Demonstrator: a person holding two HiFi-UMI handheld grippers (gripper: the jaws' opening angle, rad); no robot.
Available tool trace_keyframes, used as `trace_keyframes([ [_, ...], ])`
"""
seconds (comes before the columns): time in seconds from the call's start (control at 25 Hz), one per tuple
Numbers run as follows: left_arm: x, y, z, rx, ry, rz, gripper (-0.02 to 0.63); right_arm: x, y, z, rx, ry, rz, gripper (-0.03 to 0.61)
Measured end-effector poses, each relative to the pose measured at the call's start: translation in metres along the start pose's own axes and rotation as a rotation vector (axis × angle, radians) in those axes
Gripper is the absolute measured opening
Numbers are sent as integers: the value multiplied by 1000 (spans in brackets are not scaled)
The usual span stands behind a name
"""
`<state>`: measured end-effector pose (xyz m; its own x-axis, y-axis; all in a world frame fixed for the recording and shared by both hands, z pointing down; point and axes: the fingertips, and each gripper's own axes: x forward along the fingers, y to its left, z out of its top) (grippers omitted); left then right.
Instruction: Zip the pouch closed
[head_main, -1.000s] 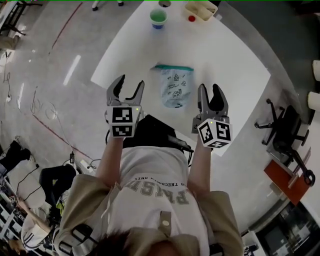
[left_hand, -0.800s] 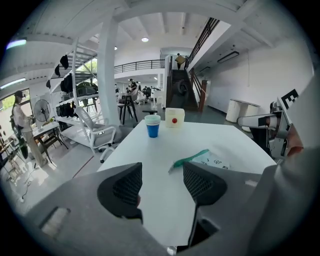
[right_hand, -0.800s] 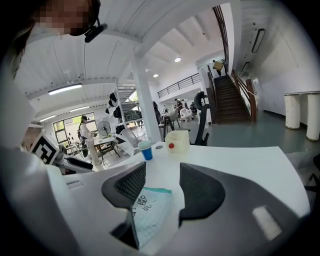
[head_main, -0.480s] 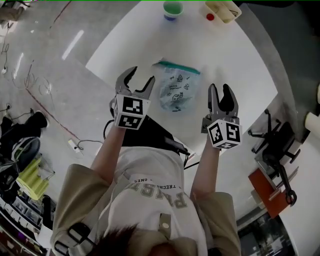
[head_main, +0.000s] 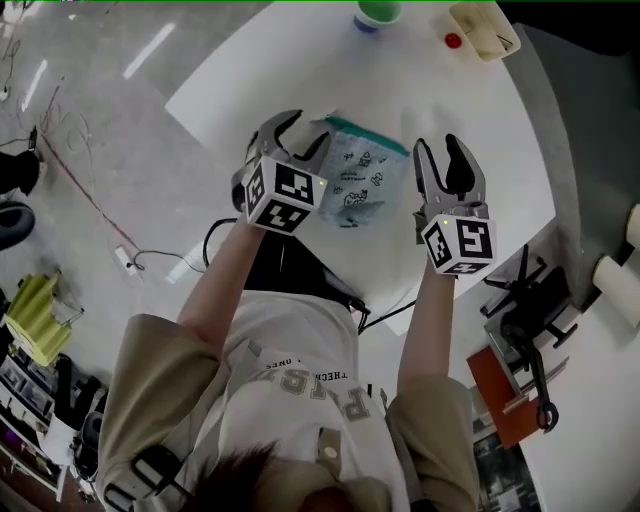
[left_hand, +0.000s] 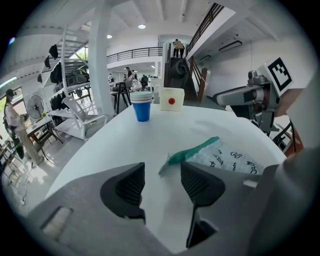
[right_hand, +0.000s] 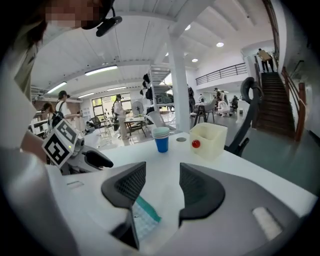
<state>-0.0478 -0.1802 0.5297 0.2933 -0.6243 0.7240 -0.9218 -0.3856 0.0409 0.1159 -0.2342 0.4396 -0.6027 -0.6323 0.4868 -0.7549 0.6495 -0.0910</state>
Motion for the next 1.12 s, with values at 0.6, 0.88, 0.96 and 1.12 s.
trace_keyframes([
  [0.6,21,2,-4,98,49,-27,113,64,30,-12,-278,149,240,187],
  [0.88,20,-8,-4,174,43,-45,35,86,64,-17,-434,209,371,187],
  [0.96,20,-8,-4,193,41,-48,33,92,74,-20,-500,230,416,187],
  [1.12,22,-9,-4,187,45,-82,31,104,88,-27,-631,272,492,186],
])
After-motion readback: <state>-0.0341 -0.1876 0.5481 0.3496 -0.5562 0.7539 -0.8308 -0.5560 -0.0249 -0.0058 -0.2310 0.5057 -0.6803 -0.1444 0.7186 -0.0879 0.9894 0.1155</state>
